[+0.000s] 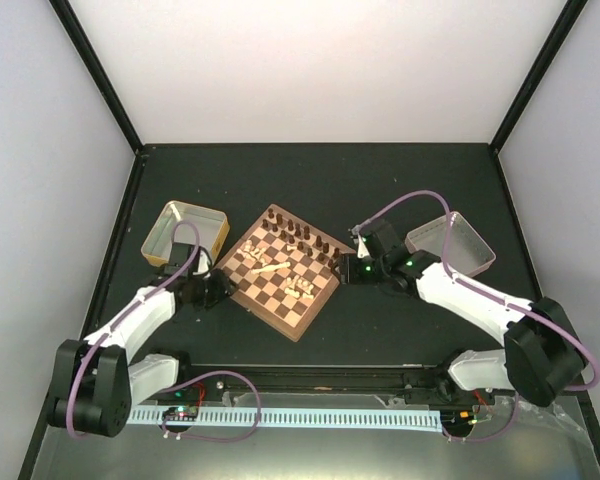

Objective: Set up the chess pieces on the board
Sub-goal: Move the chessboard to the center of the board, then pick up the chess piece from the chessboard, then place the chess piece on the chessboard.

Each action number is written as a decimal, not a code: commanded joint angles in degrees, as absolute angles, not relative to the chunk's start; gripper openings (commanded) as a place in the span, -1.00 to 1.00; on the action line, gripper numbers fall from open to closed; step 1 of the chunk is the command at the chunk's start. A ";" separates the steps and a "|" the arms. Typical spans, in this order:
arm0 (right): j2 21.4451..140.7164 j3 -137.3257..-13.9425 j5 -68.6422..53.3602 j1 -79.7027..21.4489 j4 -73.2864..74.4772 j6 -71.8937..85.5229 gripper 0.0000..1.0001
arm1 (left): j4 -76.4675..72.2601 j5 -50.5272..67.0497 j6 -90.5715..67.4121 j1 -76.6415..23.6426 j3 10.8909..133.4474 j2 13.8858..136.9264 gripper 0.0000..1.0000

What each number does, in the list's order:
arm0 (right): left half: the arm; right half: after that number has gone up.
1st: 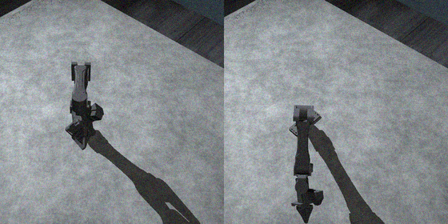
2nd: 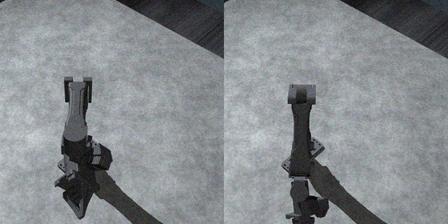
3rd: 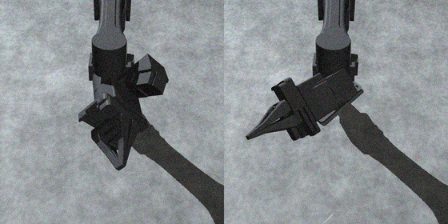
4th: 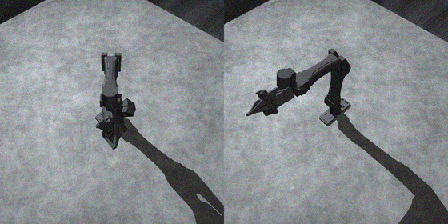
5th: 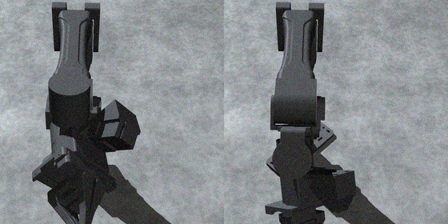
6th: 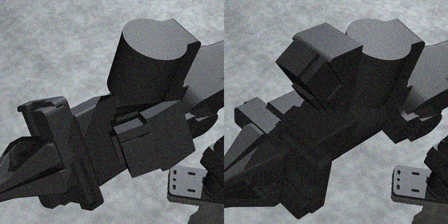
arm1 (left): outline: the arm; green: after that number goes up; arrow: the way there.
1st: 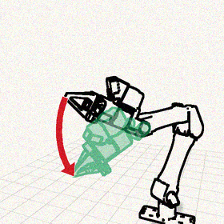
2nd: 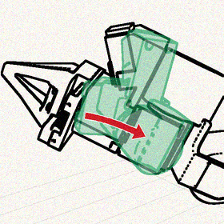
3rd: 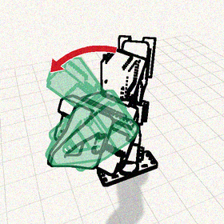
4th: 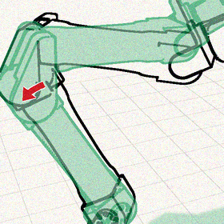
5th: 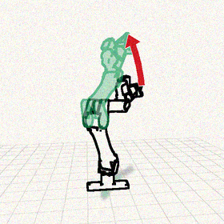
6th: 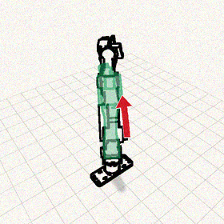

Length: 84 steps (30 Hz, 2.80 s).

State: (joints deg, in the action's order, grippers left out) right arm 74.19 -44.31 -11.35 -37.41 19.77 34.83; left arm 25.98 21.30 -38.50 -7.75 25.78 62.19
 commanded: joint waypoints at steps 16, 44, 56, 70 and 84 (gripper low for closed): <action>82.62 -52.80 -2.22 -45.43 21.89 32.02 -0.07 | 12.48 26.53 -42.12 -13.94 23.56 70.53 -0.58; 94.40 -60.28 6.95 -49.25 29.66 29.28 -0.43 | 9.49 25.91 -43.66 -16.87 23.82 70.78 -0.57; 94.13 -61.54 5.98 -49.25 30.84 27.68 -0.79 | 10.02 25.46 -43.72 -16.87 23.91 68.73 -0.55; 86.02 -59.10 1.06 -49.85 30.66 27.16 -0.80 | 11.24 23.94 -43.82 -16.87 24.09 65.16 -0.51; 86.70 -55.47 3.00 -60.26 32.75 29.07 -0.77 | 11.66 21.88 -44.27 -16.90 24.04 61.62 -0.50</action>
